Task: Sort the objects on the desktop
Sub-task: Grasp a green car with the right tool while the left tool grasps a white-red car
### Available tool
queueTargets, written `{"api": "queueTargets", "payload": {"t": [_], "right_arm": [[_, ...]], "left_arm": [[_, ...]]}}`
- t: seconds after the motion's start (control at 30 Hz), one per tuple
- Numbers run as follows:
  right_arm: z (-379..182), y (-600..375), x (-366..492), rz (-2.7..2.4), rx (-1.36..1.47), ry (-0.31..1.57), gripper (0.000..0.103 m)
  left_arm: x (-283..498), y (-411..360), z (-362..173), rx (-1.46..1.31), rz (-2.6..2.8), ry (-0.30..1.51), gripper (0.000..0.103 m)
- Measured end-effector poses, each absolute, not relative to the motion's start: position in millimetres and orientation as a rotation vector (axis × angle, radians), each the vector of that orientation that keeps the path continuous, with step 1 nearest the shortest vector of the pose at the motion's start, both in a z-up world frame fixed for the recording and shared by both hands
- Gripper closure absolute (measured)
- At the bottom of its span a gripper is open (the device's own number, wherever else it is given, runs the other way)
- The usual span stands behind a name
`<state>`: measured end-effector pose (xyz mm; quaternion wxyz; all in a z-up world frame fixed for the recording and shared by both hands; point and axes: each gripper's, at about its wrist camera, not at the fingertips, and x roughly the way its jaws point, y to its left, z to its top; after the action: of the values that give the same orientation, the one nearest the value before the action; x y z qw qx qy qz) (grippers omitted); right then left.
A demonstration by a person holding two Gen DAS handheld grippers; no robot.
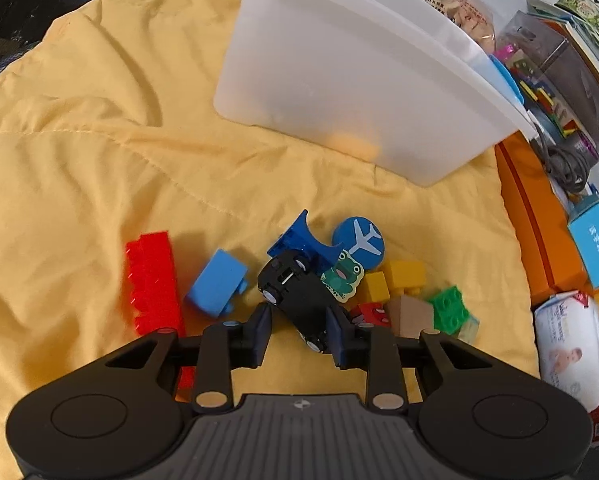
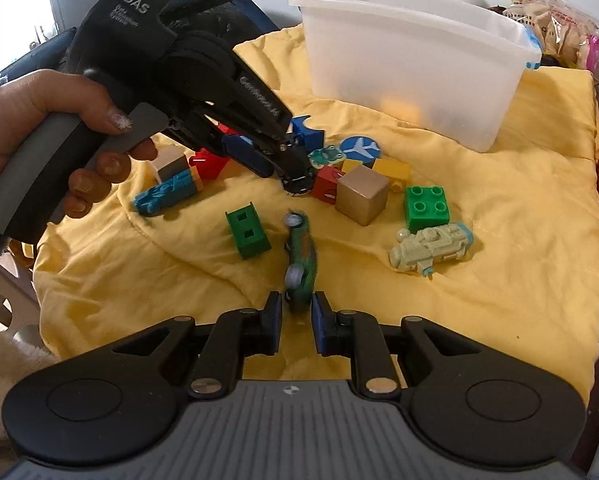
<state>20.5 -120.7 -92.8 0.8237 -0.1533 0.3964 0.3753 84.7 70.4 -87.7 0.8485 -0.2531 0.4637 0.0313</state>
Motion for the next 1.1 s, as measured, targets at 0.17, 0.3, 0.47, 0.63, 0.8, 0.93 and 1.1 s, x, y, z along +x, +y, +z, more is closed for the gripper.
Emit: {"api": "queueTargets", "payload": {"t": [0.17, 0.3, 0.47, 0.63, 0.8, 0.93, 1.1], "right_arm": [[-93, -114, 29, 0.791, -0.314, 0.818, 0.072], [-92, -107, 37, 0.789, -0.311, 0.797, 0.067], [-94, -106, 35, 0.779, -0.344, 0.814, 0.083], [-83, -117, 24, 0.745, -0.398, 0.795, 0.083], [-78, -135, 12, 0.7, -0.461, 0.816, 0.083], [-82, -142, 9, 0.625, -0.537, 0.834, 0.083], [-91, -129, -3, 0.631, -0.679, 0.781, 0.082]], "left_arm": [[93, 69, -89, -0.573, 0.065, 0.975, 0.069], [92, 69, -91, -0.608, 0.078, 0.946, 0.064], [87, 58, -80, -0.467, 0.035, 0.933, 0.083], [43, 40, -54, -0.158, 0.002, 0.93, 0.085], [-13, 27, -48, 0.052, 0.009, 0.976, 0.085], [-39, 2, -59, 0.228, 0.014, 0.987, 0.085], [-44, -33, -67, 0.359, -0.027, 0.961, 0.074]]}}
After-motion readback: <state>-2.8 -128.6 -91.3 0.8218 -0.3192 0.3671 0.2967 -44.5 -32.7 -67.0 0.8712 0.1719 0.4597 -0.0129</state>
